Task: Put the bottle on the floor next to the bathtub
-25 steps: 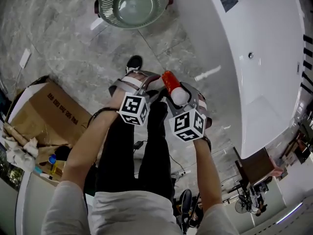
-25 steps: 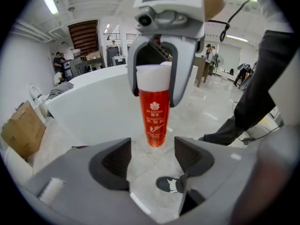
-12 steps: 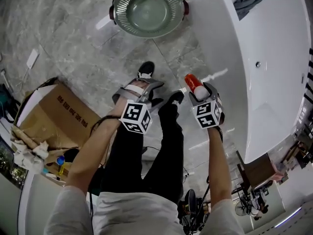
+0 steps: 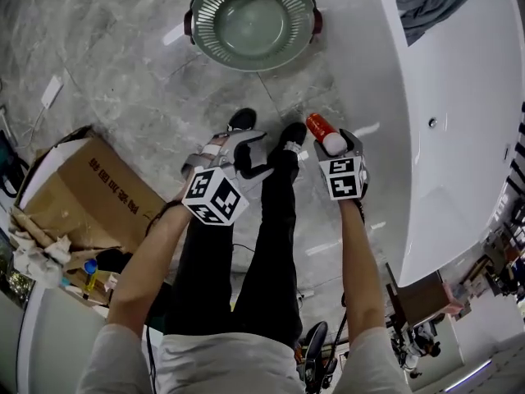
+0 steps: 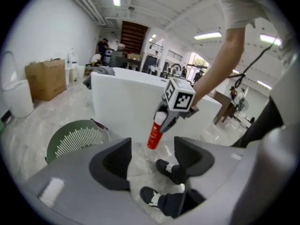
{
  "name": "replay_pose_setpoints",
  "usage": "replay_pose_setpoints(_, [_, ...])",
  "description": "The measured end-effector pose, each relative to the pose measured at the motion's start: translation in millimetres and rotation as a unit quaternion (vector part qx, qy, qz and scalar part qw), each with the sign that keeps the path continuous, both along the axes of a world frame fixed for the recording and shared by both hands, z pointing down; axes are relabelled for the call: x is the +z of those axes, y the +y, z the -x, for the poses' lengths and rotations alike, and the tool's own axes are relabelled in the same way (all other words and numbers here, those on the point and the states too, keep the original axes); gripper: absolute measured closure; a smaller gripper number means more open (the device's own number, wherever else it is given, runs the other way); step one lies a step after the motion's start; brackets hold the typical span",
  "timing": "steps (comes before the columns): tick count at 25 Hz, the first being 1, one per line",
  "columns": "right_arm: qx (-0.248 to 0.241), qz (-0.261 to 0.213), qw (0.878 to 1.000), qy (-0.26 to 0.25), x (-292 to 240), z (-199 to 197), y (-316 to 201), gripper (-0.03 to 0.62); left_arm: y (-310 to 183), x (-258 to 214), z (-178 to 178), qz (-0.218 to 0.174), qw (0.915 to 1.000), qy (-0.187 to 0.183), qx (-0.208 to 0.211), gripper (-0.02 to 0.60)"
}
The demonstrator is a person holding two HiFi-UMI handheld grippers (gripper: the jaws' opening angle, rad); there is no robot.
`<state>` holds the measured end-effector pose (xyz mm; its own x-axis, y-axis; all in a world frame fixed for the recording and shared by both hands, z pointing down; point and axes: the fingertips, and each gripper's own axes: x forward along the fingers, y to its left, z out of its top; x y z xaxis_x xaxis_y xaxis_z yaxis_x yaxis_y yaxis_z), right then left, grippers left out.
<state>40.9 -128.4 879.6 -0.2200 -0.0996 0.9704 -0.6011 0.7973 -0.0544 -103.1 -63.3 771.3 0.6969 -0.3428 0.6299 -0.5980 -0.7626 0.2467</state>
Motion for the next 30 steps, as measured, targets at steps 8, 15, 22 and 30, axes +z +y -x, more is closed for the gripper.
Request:
replay_pose_setpoints(8, [-0.01,0.018,1.0,0.001,41,-2,-30,0.31,-29,2,4,0.002,0.9904,0.026,-0.135,0.245])
replay_pose_setpoints(15, [-0.024,0.019,0.999,0.018,72,-6,-54,0.31,-45,-1,4,-0.021,0.9809,0.03,-0.191,0.249])
replay_pose_setpoints(22, [-0.01,0.009,1.0,0.021,106,-4,-82,0.31,-48,2,14,-0.028,0.9729,0.027,-0.228,0.25])
replay_pose_setpoints(30, [-0.026,-0.02,0.999,0.022,161,-3,-101,0.31,-46,26,17,-0.028,0.961,0.031,-0.273,0.253])
